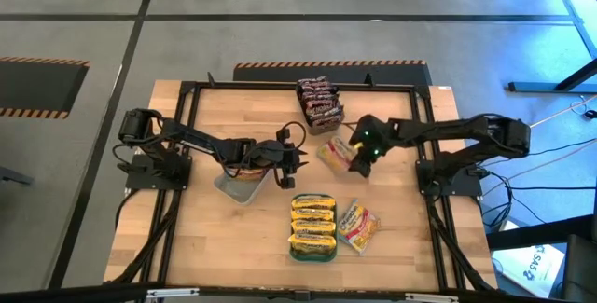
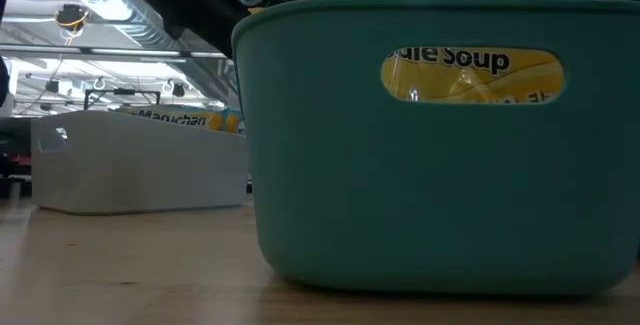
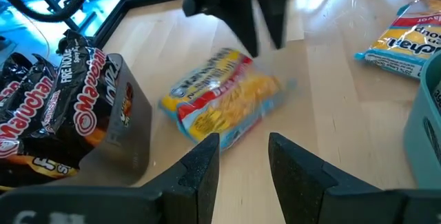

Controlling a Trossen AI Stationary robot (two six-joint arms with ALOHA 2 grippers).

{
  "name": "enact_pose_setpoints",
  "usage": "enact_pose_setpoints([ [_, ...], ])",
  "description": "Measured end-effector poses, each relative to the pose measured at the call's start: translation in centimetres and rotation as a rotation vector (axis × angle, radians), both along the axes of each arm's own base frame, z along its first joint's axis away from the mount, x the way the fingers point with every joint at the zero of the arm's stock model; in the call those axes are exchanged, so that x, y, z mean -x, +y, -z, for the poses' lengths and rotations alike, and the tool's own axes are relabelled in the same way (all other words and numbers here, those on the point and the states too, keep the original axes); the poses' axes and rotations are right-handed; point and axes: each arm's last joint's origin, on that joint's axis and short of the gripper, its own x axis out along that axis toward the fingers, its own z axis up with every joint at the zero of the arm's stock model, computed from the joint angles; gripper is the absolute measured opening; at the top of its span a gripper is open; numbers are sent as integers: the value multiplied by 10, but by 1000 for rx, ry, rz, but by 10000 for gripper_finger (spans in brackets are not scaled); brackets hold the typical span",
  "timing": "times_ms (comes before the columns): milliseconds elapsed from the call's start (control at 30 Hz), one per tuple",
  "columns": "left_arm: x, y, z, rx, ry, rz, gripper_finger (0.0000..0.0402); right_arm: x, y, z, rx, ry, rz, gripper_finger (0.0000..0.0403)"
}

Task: Sort Maruchan noodles
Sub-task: Put the blue noodle pack into the white bin

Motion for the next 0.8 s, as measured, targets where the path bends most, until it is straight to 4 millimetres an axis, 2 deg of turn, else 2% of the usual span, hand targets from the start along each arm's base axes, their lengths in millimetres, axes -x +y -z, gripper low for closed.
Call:
enact_pose_setpoints([
  [133,0,2,-1,1,-7,-6,120,-10,6,-14,43,-42,-33,152],
  [267,0,4,-1,20,-12,-19,120,-10,-4,-35,170,-61,43,152],
  [333,0,5,-1,36,-18,-16,120,-6,-13,-39,219,-49,116,152],
  [400,-1,6,-1,37,-20,-18,120,0,-24,-37,212,-43,163,152],
  [533,-5,7,5,62,-28,7,120,14,-42,-21,66,-148,163,152],
  [633,-16,11,10,113,-35,43,120,28,-54,-9,24,-198,207,152],
  [800,-32,22,19,144,-5,41,120,40,-55,2,-13,-163,257,152],
])
